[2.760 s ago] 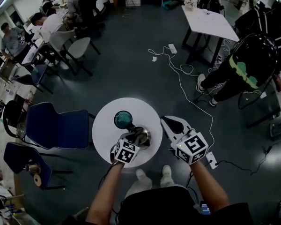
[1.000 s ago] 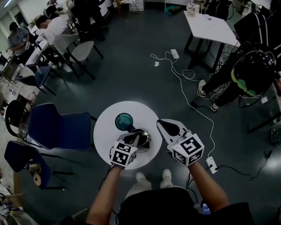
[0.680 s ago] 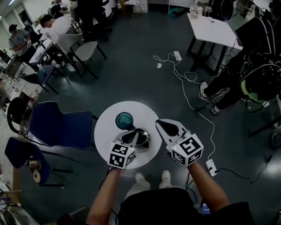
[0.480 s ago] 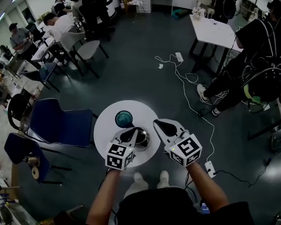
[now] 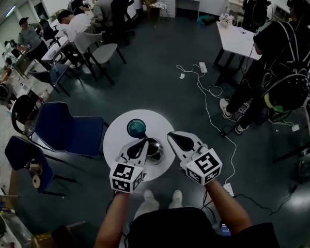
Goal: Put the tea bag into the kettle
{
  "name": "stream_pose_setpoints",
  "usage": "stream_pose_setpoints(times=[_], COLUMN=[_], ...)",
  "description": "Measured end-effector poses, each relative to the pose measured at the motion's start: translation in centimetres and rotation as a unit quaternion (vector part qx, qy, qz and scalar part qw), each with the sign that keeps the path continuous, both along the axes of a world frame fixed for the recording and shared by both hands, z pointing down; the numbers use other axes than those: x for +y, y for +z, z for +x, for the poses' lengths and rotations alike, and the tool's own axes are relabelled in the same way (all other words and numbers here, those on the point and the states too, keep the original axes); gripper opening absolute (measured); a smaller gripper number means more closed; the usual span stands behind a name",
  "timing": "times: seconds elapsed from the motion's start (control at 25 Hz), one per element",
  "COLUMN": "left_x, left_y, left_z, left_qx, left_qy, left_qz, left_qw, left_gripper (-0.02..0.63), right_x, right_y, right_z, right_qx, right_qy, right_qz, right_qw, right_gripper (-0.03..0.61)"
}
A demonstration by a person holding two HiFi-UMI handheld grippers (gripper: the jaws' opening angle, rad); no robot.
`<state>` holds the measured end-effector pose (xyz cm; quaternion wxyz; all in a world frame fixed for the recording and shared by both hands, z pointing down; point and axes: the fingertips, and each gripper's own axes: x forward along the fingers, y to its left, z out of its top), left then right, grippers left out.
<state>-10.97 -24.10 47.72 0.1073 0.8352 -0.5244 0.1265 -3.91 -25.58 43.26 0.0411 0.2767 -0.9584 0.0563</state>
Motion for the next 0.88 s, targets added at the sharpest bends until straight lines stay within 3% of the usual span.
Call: stream_pose_setpoints(times=[0.24, 0.4, 0.88], left_x=[1.6, 2.2, 4.0], left_y=[-2.0, -2.5, -3.0], left_z=[0.1, 0.8, 1.7], left_qx=[0.023, 0.019, 0.031], left_qy=[-0.025, -0.039, -0.071], left_qz=[0.038, 0.054, 0.072], left_qw=[0.9987, 0.9976, 0.9944], left_gripper=[0.015, 0.015, 0.015], right_x=[1.3, 1.7, 2.7], right_y=[-0.7, -0.8, -1.0], right_z=[0.1, 0.6, 1.9], right_qx=[-0.003, -0.003, -0.012], right_qy=[-0.022, -0.038, -0.063], right_qz=[0.009, 0.015, 0.020], right_qw=[1.000, 0.999, 0.998], right_gripper=[0.018, 0.018, 0.018])
